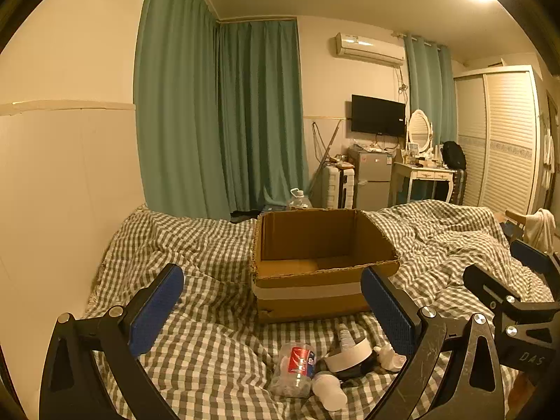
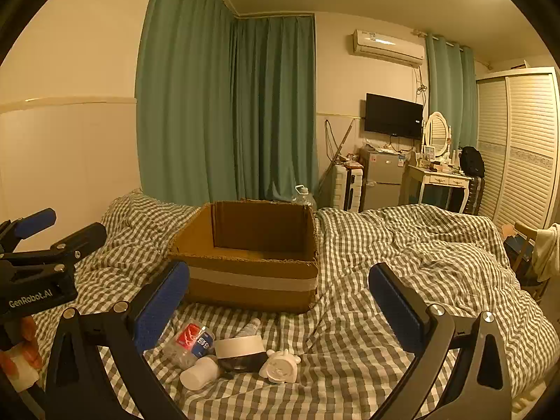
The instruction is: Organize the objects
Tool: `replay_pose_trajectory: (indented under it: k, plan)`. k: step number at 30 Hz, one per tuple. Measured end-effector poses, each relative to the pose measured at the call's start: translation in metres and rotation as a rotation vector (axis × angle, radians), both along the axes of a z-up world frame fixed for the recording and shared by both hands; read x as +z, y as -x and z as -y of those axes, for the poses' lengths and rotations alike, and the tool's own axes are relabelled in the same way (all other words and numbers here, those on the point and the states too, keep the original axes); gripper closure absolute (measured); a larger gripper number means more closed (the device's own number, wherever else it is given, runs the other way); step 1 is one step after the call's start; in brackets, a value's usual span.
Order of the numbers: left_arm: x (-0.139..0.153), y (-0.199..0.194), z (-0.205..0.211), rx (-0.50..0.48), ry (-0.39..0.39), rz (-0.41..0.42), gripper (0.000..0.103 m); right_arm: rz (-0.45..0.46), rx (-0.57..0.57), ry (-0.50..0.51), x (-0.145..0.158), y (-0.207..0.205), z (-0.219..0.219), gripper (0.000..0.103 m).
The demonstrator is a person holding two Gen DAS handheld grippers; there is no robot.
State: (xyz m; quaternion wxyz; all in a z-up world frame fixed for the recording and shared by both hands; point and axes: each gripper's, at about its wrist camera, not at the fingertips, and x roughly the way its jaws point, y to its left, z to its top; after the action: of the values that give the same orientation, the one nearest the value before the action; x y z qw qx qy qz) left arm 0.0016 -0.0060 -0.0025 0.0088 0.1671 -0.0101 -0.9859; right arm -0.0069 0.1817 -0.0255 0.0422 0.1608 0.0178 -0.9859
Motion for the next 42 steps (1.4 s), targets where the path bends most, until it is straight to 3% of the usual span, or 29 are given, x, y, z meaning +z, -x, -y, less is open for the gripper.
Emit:
replay_pose_trajectory:
  k: [42]
  plan:
    - [0.0005,-0.0039,0.0025,0.008,-0.019,-0.01,0.0,-0.01,0.001,-0.015,0.0008,-0.0049,0.0044,0.0]
